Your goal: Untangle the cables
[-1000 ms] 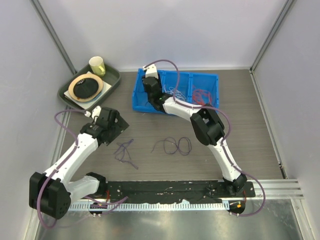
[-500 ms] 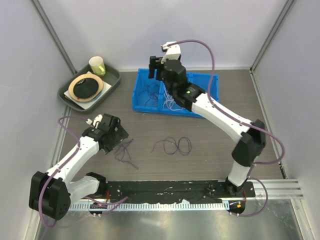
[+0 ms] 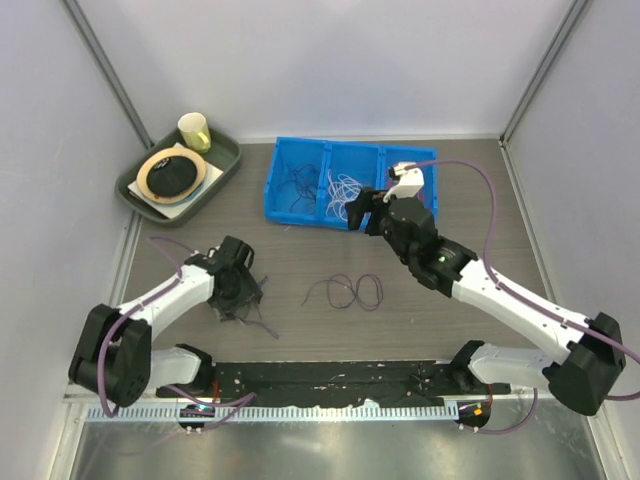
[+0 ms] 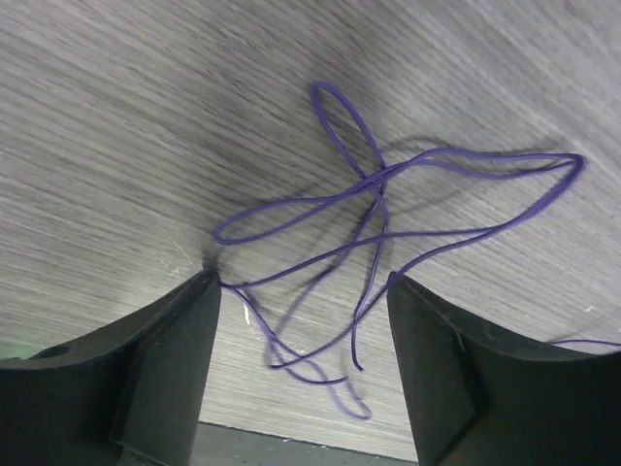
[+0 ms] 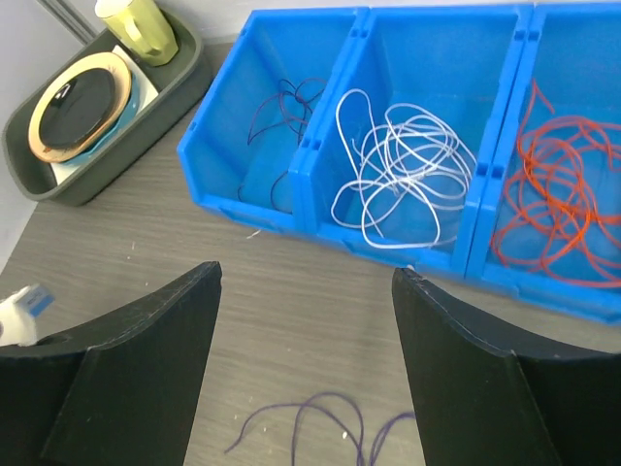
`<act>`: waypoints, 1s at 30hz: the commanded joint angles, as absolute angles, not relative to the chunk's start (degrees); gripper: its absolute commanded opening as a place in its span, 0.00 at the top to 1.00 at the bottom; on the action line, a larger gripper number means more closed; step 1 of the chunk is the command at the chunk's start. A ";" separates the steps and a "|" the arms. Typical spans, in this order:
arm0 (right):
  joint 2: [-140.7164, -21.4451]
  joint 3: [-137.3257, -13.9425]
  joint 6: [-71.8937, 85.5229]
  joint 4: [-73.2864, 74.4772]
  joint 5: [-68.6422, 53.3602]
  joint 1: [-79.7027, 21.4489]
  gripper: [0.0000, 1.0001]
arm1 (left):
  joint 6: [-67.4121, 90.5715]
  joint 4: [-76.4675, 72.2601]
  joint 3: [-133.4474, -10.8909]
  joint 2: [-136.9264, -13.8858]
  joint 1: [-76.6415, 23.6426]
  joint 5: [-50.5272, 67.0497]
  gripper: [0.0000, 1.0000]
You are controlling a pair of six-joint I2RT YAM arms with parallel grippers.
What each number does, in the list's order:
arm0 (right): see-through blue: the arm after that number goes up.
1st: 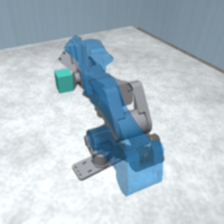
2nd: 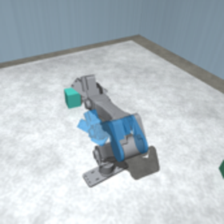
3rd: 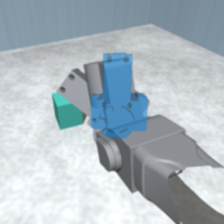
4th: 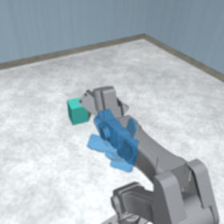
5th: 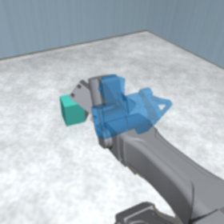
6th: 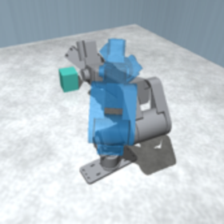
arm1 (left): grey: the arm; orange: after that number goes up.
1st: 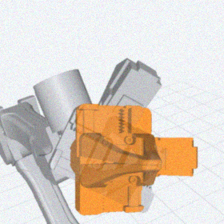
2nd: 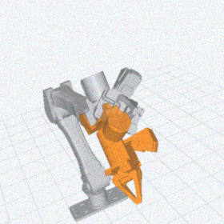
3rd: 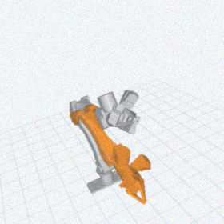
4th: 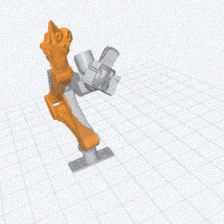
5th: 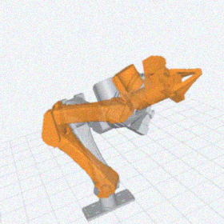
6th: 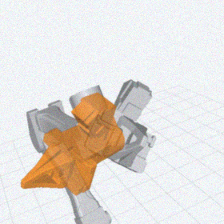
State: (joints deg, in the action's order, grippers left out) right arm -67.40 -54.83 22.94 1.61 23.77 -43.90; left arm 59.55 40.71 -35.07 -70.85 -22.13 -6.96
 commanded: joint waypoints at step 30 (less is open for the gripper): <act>-34.01 -28.39 33.05 7.11 30.50 -44.03 0.23 | 30.29 30.87 -93.15 -90.23 -33.75 -35.24 1.00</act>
State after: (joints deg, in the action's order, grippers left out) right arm -34.96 -28.10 31.35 7.18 29.69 -43.88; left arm 44.29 38.63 -85.43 -83.70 -34.24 -26.81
